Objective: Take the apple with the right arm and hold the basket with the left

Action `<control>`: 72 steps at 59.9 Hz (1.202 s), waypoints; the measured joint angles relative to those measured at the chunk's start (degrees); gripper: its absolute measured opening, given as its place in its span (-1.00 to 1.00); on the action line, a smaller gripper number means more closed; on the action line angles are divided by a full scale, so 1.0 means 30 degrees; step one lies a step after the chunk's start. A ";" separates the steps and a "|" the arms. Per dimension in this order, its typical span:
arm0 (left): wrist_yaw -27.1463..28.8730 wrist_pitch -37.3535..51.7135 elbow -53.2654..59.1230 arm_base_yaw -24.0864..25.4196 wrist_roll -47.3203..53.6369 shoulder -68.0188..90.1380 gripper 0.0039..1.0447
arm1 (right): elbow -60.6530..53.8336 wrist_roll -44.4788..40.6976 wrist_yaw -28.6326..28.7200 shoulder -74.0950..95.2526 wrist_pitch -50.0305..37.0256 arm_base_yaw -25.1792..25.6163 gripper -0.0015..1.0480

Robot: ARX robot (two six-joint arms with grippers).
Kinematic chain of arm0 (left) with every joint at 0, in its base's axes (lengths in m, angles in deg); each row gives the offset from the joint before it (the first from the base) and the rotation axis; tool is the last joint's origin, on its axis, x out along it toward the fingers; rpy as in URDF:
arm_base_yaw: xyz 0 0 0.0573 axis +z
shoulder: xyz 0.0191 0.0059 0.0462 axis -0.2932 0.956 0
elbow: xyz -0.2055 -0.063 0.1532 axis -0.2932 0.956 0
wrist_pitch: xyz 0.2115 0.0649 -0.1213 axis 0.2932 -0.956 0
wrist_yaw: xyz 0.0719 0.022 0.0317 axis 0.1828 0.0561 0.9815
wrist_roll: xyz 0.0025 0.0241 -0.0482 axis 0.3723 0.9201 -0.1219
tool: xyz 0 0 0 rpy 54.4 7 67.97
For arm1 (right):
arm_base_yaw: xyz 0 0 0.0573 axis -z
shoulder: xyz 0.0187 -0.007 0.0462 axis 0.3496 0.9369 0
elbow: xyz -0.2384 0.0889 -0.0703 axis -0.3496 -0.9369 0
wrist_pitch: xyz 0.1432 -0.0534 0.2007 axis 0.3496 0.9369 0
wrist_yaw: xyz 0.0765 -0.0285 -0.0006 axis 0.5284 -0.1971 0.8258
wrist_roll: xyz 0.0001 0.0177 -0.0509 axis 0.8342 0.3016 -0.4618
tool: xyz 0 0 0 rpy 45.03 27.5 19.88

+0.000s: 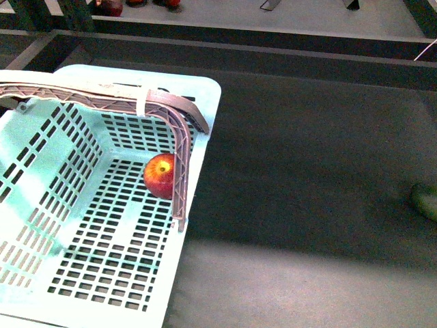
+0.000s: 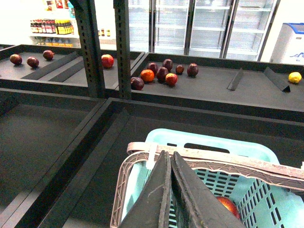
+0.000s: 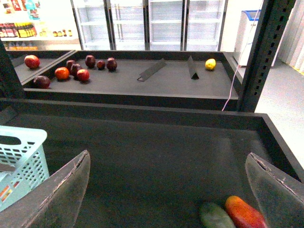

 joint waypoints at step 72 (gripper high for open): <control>-0.0015 -0.9049 0.0000 0.0000 0.0007 -0.9063 -0.94 | 0.0000 0.0000 0.0000 0.0000 0.0000 0.0000 0.83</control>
